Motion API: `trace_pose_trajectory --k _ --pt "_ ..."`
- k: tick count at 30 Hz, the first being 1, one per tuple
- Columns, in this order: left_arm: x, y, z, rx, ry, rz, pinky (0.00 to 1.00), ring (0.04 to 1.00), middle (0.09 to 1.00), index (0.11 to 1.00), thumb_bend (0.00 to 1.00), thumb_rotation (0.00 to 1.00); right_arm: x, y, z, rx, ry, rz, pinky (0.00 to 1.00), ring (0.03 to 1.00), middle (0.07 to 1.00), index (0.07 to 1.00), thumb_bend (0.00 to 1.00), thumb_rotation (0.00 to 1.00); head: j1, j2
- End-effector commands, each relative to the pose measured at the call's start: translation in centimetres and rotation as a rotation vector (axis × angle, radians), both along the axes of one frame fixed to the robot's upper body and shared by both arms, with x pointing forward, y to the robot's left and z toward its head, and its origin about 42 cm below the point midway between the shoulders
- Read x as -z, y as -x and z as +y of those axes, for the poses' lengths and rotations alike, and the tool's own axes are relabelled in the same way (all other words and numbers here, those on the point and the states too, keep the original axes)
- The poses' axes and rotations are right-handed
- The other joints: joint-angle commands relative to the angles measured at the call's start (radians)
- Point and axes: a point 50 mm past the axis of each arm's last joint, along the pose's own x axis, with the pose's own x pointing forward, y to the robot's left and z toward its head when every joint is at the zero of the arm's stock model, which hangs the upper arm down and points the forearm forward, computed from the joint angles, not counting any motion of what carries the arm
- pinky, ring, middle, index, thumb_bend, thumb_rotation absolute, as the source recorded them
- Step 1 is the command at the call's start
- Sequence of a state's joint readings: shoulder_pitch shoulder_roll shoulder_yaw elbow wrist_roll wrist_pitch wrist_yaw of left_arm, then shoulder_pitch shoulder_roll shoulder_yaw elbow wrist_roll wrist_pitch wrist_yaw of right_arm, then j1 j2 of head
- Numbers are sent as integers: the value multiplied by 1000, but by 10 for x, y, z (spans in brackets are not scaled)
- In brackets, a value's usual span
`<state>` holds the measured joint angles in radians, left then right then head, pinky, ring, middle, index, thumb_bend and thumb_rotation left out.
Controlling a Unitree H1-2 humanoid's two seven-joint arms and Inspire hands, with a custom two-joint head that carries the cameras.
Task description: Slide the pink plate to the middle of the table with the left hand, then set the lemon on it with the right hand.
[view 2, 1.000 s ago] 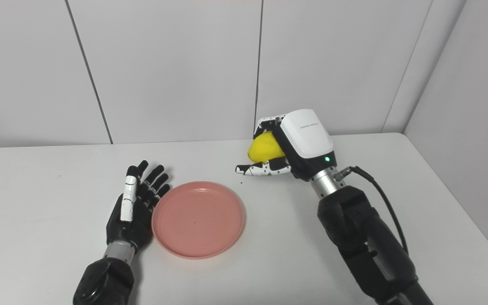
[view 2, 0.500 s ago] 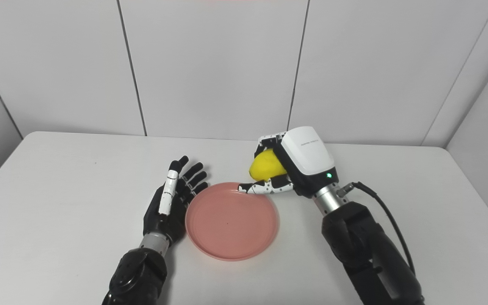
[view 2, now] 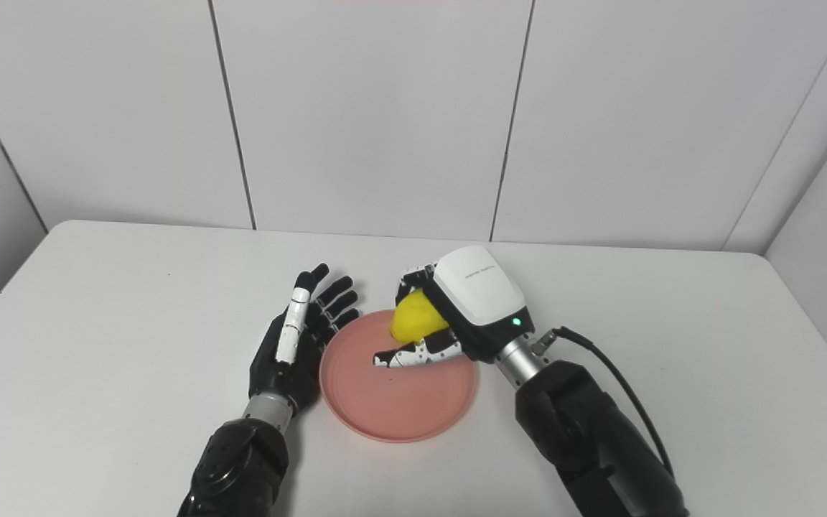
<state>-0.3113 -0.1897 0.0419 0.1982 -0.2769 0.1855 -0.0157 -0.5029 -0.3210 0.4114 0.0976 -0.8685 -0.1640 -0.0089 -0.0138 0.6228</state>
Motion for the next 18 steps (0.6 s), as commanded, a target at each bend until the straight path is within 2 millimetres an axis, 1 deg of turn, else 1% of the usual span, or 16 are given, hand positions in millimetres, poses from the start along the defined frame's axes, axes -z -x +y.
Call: trace_pose_trajectory --k 1,4,7,11,13,15,18 --pt "34 17 -4 -13 -15 163 844 836 824 899 717 723 -24 -7 12 -67 5 -84 164 214 288 359 585 559 1 -1" --pt "34 17 -3 -10 -27 168 864 837 822 899 728 733 -16 -7 21 -83 26 -65 165 216 294 360 596 574 0 -1" --pt "34 17 -3 -8 -29 170 883 839 825 900 733 739 -11 -9 26 -87 36 -56 175 227 302 373 597 593 -2 0" --pt "34 17 -4 -10 -34 169 884 838 823 902 733 736 -4 -14 28 -95 47 -17 186 243 317 414 588 574 -9 5" --pt "34 17 -4 -9 -40 169 884 843 826 901 739 737 1 -17 30 -100 71 5 205 269 346 442 579 581 -11 5" --pt "35 17 -4 -7 -48 170 874 843 827 899 740 744 4 -18 32 -110 89 12 207 274 351 439 578 586 -13 7" --pt "35 16 -5 -7 -47 170 875 851 831 892 742 751 5 -20 36 -122 100 12 189 252 331 417 582 575 -14 8"
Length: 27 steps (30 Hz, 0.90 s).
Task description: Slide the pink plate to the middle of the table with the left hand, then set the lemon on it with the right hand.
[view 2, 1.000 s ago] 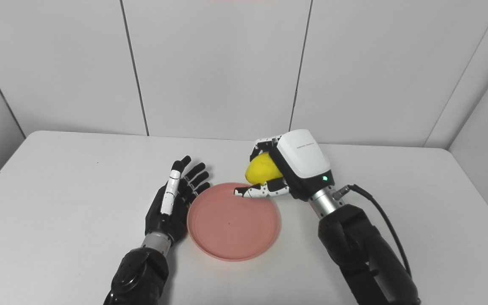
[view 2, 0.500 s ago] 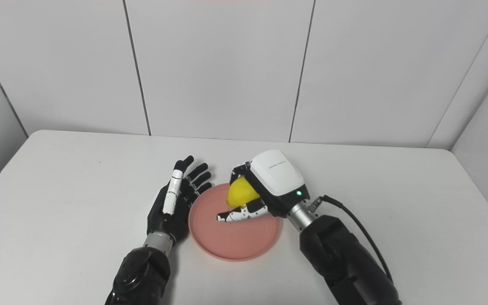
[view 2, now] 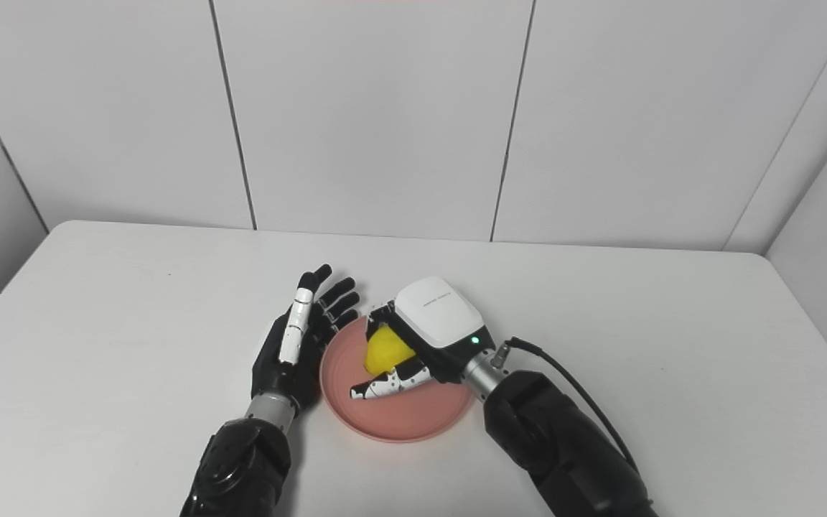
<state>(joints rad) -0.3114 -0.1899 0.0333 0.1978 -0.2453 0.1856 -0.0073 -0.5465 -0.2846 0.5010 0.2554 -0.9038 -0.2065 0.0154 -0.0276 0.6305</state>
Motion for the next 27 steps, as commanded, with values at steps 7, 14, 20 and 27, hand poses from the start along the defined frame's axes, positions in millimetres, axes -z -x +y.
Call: trace_pose_trajectory --k 7,14,20,27 --pt "37 16 -3 -11 -24 178 845 850 836 900 748 758 -32 -11 15 -81 35 -78 191 250 332 432 581 583 0 0" --pt "36 17 -3 2 -15 166 854 858 854 922 734 765 -33 -11 13 -101 96 -76 188 234 311 406 628 582 -2 1" --pt "36 17 -3 -2 -12 168 865 868 855 911 731 754 -35 -10 11 -101 128 -81 191 239 312 396 778 757 -4 1" --pt "38 15 -1 2 -19 162 895 875 838 908 732 755 -44 -10 8 -50 133 -19 318 407 529 602 991 942 -4 -2"
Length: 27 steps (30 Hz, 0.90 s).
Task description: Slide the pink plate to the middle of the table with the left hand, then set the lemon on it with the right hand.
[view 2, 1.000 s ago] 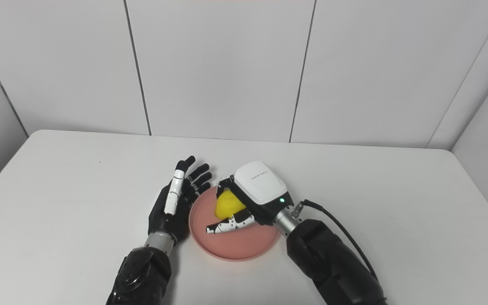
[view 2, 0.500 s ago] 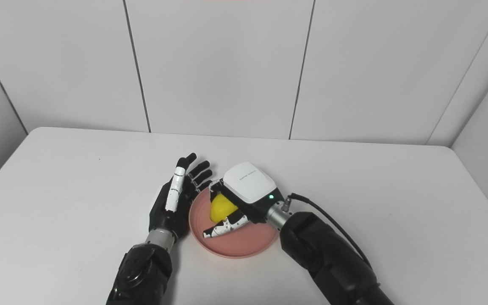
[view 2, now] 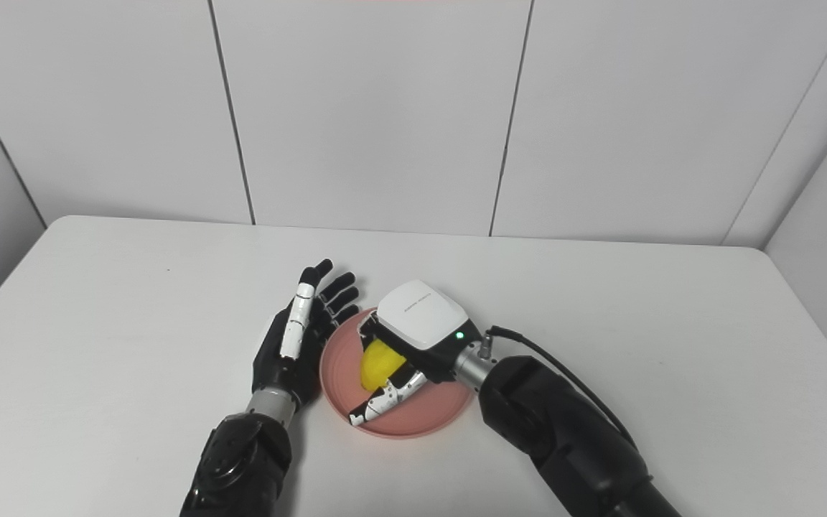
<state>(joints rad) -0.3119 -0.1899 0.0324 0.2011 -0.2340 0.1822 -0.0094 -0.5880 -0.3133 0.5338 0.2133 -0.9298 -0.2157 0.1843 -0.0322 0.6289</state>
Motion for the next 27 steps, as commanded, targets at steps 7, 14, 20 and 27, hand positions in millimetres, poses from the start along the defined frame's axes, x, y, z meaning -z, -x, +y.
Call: trace_pose_trajectory --k 7,14,20,27 --pt "38 16 0 -2 -19 146 878 871 830 903 739 743 -42 -8 -4 18 -22 -37 601 666 716 723 1000 984 10 0" --pt "31 9 3 12 -60 42 977 913 843 908 840 691 -51 -10 -9 -12 -134 -118 660 682 696 692 1000 995 8 -2" --pt "18 -4 11 -26 -102 -53 974 932 903 900 863 695 -53 -15 -21 76 -405 -32 633 699 727 709 1000 1000 8 -3" --pt "5 -16 23 -70 -129 -109 982 907 875 886 850 700 -38 -17 -43 256 -807 174 662 774 799 764 971 1000 12 -3"
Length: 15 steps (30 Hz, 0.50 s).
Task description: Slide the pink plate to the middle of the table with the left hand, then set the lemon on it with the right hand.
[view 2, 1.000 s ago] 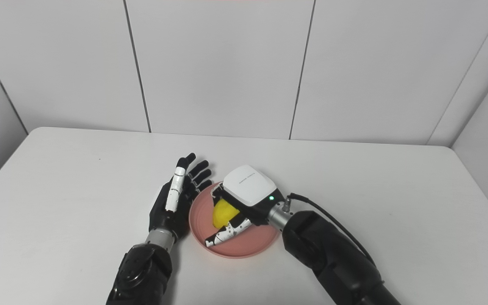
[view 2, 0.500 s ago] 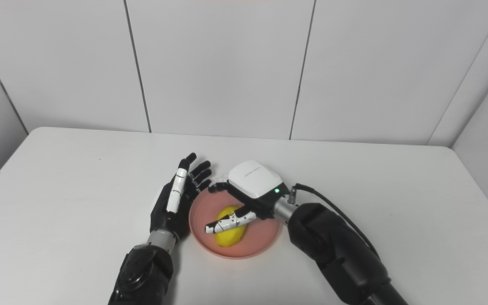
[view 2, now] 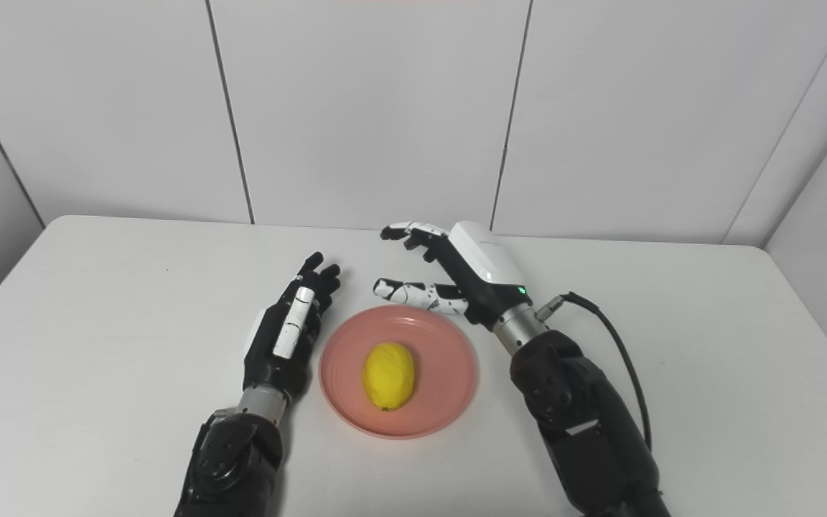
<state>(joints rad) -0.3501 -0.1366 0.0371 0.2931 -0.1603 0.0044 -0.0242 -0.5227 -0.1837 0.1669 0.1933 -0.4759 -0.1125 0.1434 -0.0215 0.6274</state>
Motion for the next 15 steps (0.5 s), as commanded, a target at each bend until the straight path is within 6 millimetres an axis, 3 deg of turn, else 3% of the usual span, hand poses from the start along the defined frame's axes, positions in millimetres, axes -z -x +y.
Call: trace_pose_trajectory --k 1,4,10,15 --pt "1 -4 5 -27 -25 12 972 906 878 885 850 706 -9 -3 -3 35 -138 -3 698 782 798 772 947 1000 2 0" --pt "-2 -7 8 -37 -62 -5 982 913 886 881 848 757 0 -1 -9 56 -298 47 744 789 804 790 873 1000 5 1" --pt "-5 -24 17 -106 -95 -53 973 922 898 883 828 791 19 3 -19 150 -462 128 827 840 847 864 859 1000 3 0" --pt "-12 -39 24 -135 -86 -67 973 932 917 897 817 818 37 7 -24 229 -593 187 877 851 860 859 796 1000 5 1"
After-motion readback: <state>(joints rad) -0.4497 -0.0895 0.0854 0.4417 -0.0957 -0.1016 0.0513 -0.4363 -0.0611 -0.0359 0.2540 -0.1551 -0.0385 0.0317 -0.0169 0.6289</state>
